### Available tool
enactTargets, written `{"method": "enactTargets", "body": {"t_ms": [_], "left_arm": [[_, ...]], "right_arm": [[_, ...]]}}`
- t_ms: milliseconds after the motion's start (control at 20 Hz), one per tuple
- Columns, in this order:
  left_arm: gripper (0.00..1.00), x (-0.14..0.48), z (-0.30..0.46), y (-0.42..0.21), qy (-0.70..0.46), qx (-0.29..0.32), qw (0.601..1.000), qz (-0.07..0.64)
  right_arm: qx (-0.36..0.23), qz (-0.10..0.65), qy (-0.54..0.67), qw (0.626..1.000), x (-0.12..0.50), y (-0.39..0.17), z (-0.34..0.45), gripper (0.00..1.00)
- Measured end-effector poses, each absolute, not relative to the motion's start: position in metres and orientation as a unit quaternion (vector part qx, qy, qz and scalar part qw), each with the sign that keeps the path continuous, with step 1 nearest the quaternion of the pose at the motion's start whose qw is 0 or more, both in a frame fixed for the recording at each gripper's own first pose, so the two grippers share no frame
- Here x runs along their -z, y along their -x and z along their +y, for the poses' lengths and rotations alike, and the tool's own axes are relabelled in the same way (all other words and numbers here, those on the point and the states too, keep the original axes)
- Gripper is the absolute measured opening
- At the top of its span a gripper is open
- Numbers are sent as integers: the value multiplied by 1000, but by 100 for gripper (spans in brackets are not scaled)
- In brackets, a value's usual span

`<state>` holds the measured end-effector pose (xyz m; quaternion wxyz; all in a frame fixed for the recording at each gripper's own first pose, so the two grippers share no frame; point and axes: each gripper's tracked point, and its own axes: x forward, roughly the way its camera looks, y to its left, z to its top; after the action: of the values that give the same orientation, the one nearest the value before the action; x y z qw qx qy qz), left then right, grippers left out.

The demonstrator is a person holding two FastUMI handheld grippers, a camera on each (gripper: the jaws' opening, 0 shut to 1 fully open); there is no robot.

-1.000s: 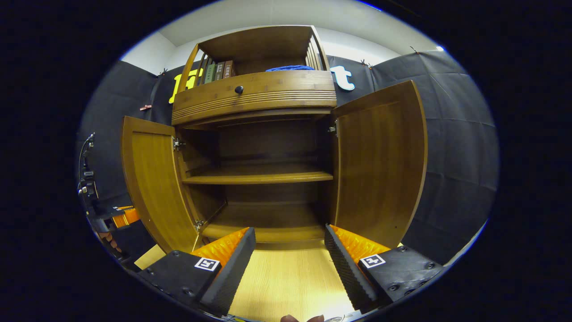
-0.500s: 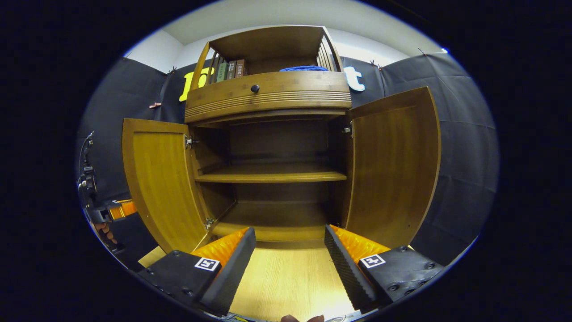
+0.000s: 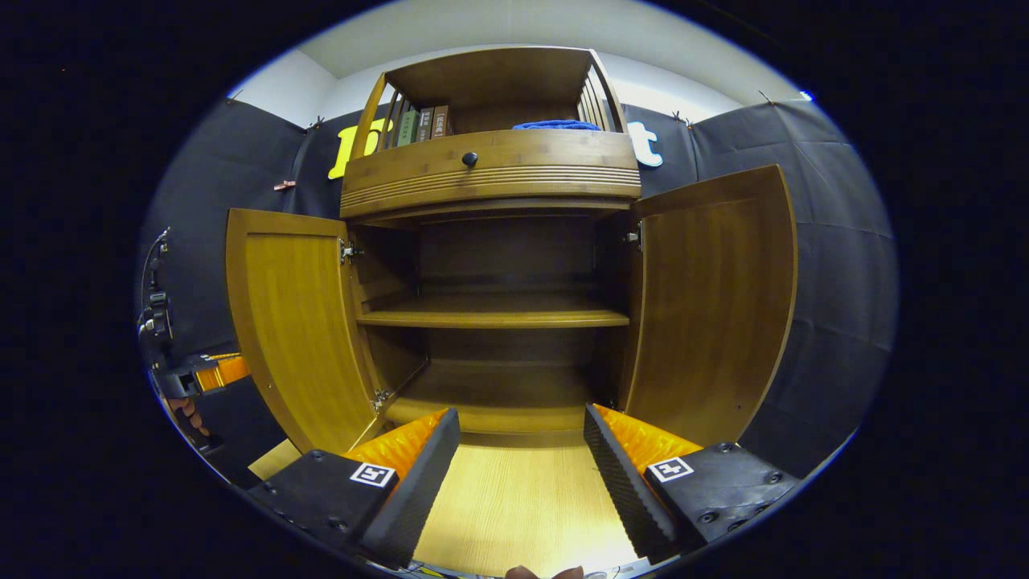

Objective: Open the right door of the double-door shoe cabinet with the right hand, and open the left door with the left hand.

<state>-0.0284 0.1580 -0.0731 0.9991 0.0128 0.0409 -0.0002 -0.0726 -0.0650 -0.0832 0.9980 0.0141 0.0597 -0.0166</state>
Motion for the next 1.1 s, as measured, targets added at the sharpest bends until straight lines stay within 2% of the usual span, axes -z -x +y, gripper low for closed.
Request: {"method": "enactTargets", "body": {"t_ms": [400,700,850,900,950,1000,1100], "left_arm": [[13,65,156,50,-10,-8,999,37],[70,59,153,65,-12,-23,999,28],[84,53,141,79,-6,-16,1000,18],[86,52,136,84,-12,-14,1000,14],[94,50,132,88,-16,-14,1000,12],[95,47,126,90,-14,-14,1000,6],[95,47,108,92,-2,-10,1000,8]], "right_arm": [[21,52,-13,998,77,65,-66,98],[9,37,-3,999,68,56,-63,98],[5,34,-5,999,66,45,-64,98],[1,33,-7,999,65,41,-64,98],[-3,35,-10,999,66,36,-62,100],[-8,36,-12,999,65,32,-62,98],[-11,40,-8,999,63,24,-63,100]]}}
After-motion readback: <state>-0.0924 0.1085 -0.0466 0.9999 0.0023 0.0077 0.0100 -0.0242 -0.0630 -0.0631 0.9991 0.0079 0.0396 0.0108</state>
